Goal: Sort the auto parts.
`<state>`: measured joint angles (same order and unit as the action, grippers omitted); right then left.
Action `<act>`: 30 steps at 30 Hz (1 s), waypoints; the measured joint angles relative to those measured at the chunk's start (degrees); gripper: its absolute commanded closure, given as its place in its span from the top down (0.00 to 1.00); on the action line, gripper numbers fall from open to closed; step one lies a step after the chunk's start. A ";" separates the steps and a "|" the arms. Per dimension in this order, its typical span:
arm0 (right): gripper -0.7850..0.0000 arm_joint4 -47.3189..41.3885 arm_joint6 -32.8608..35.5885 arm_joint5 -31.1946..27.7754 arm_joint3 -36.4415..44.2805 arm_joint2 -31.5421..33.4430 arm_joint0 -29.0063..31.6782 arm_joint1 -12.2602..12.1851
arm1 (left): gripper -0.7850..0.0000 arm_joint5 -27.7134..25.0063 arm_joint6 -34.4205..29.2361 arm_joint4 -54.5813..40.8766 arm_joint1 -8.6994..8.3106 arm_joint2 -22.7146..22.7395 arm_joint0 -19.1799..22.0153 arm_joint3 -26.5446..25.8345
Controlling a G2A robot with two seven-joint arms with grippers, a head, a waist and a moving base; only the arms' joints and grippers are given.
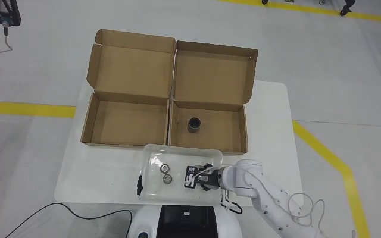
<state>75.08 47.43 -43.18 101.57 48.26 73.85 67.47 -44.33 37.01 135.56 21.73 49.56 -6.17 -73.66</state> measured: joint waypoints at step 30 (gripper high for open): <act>0.00 3.59 -41.35 1.52 2.99 1.86 -3.55 -0.05 | 1.00 0.00 0.00 0.00 0.00 0.00 0.00 0.00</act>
<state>78.67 6.07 -41.66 104.56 50.12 70.29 67.43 -44.33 37.01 135.56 21.73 49.56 -6.17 -73.66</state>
